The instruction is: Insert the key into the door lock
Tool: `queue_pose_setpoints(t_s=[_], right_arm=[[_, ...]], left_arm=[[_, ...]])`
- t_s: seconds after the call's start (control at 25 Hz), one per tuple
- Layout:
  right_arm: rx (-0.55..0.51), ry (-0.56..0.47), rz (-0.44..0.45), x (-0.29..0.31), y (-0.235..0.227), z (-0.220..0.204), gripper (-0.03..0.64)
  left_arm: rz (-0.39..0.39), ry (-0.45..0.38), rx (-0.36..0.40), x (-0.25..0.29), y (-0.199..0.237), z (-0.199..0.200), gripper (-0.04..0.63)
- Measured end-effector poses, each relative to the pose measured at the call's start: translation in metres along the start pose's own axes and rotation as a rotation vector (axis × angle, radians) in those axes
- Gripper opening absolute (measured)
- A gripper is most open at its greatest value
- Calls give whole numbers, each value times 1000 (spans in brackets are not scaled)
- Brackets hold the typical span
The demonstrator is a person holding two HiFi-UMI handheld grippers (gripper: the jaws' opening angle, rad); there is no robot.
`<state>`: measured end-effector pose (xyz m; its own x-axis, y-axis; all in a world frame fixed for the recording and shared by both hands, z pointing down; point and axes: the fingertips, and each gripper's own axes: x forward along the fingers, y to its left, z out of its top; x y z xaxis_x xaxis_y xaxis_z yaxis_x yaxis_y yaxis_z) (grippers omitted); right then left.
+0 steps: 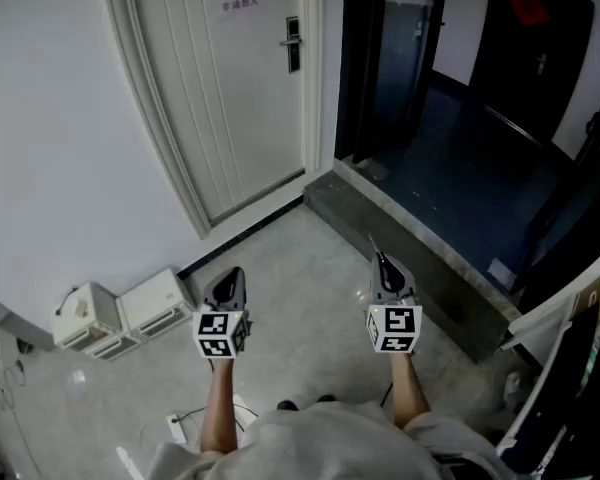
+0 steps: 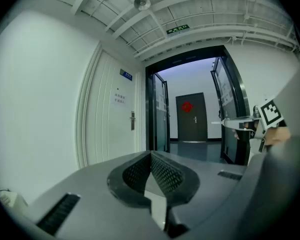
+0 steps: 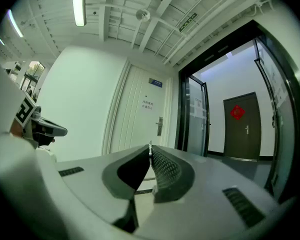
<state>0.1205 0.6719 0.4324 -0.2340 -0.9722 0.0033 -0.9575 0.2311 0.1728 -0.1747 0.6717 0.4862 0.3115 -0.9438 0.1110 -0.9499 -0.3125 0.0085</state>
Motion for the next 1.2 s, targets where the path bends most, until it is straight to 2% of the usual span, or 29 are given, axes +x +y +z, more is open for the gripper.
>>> queue_pose_setpoints(t_s=[0.36,0.84,1.2], right_arm=[[3,0,7,10,-16,-6,31],[-16,-15,75,39,-48,-17,29],[-14,13,100,72,-61,-39,31]], left_arm=[[-1,0,13,15,-9,5,17],[16,1,14,56,-40,6,17],[-2,45,-1,97,-50,-17,17]])
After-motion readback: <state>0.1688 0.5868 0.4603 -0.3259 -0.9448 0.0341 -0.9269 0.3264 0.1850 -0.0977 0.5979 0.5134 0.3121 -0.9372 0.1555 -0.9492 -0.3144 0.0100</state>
